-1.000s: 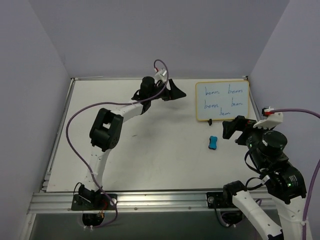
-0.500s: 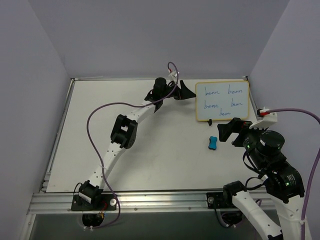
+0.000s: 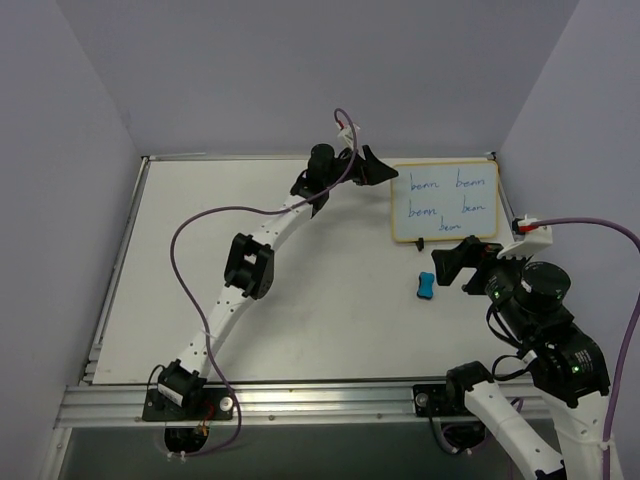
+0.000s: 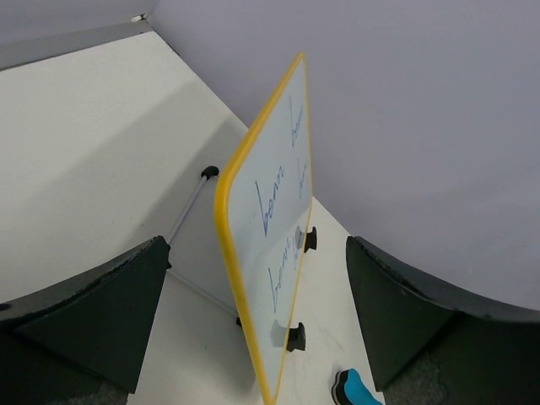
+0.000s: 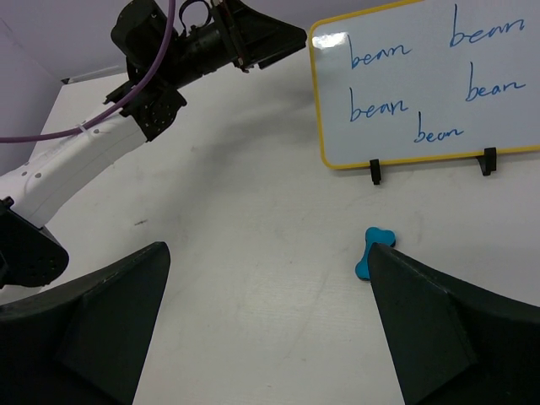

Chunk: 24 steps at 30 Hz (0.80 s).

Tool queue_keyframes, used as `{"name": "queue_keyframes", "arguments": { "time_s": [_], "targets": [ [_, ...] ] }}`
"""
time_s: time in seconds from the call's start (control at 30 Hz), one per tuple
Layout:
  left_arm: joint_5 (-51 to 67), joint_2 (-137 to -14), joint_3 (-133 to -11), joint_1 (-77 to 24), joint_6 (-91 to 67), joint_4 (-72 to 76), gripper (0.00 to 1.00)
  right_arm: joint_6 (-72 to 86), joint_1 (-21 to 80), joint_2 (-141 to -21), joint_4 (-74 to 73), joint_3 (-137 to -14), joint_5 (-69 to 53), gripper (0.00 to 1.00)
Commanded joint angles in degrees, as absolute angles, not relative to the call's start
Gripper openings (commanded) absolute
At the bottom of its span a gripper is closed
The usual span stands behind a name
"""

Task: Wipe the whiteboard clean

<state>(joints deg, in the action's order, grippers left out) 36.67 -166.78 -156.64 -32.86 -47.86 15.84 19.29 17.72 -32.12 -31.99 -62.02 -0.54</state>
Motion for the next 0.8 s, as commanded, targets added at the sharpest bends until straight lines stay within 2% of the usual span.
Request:
{"name": "queue_keyframes", "arguments": {
  "time_s": [0.0, 0.17, 0.27, 0.5, 0.77],
  "targets": [
    [33.4, -168.3, -159.0, -33.8, -46.8, 14.8, 0.95, 18.2, 17.9, -31.6, -31.8, -63.2, -1.6, 1.00],
    [31.0, -169.2, -158.8, -34.5, -46.8, 15.5, 0.99, 17.8, 17.9, -31.6, -33.1, -64.2, -1.9, 1.00],
    [31.5, -170.2, -159.3, -34.6, -48.2, 17.3, 0.88, 17.4, 18.0, -31.6, -34.3, -64.9, -2.2, 1.00],
    [33.5, -170.9, -159.0, -35.4, -49.0, 19.5, 0.87, 17.0, 17.9, -30.7, -36.0, -65.3, -2.2, 1.00],
    [33.6, -171.9, -159.0, -35.9, -50.4, 21.6, 0.67, 16.9, 18.0, -30.0, -37.2, -65.5, -2.5, 1.00]
  ]
}}
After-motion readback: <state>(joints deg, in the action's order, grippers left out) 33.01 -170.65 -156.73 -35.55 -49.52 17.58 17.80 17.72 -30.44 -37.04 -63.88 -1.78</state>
